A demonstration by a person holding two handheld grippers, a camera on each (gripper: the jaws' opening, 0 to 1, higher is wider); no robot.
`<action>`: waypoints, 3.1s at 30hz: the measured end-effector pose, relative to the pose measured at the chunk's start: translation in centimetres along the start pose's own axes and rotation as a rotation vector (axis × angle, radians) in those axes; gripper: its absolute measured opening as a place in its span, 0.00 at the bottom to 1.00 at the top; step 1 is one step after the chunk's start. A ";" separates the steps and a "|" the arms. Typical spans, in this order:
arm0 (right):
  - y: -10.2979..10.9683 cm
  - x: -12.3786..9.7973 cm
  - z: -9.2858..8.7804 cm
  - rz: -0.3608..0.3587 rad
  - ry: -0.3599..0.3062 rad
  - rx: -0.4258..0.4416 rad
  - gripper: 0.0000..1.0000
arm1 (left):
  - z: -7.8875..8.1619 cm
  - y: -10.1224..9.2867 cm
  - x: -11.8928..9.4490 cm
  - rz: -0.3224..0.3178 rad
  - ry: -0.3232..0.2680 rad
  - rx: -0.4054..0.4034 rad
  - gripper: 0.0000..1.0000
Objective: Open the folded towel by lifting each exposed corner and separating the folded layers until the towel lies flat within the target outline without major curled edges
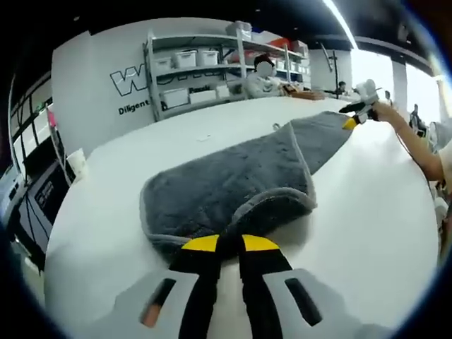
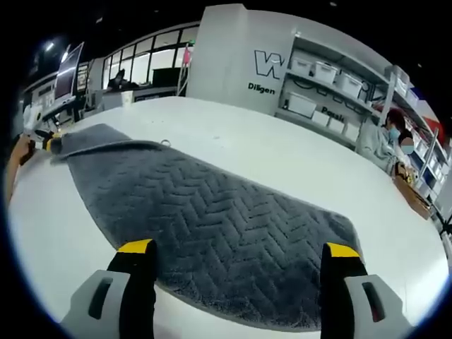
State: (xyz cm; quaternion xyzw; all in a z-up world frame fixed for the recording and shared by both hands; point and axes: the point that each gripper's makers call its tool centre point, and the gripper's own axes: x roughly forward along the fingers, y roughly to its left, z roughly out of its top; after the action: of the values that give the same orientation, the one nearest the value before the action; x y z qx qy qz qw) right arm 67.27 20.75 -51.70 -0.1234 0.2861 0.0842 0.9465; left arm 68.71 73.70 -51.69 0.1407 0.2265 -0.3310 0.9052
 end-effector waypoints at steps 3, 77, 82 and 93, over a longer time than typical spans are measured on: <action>-0.1 0.1 0.0 0.001 0.000 0.002 0.97 | 0.9 -0.9 -0.6 -0.060 -0.071 -0.051 0.29; -1.0 2.5 0.4 0.045 -0.155 0.087 0.00 | 5.4 -7.3 2.1 -0.153 -0.141 -0.010 0.99; -1.3 2.1 0.9 0.040 -0.170 0.079 0.00 | 5.2 -7.1 2.1 -0.149 -0.134 -0.010 0.98; -1.0 -0.1 2.9 0.054 -0.235 0.058 0.00 | 5.1 -7.1 2.1 -0.151 -0.128 -0.007 0.98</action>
State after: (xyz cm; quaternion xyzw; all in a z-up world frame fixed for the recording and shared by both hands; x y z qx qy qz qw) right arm 68.95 20.61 -49.08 -0.0773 0.1790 0.1152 0.9740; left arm 67.05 65.22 -49.12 0.0984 0.1792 -0.4058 0.8908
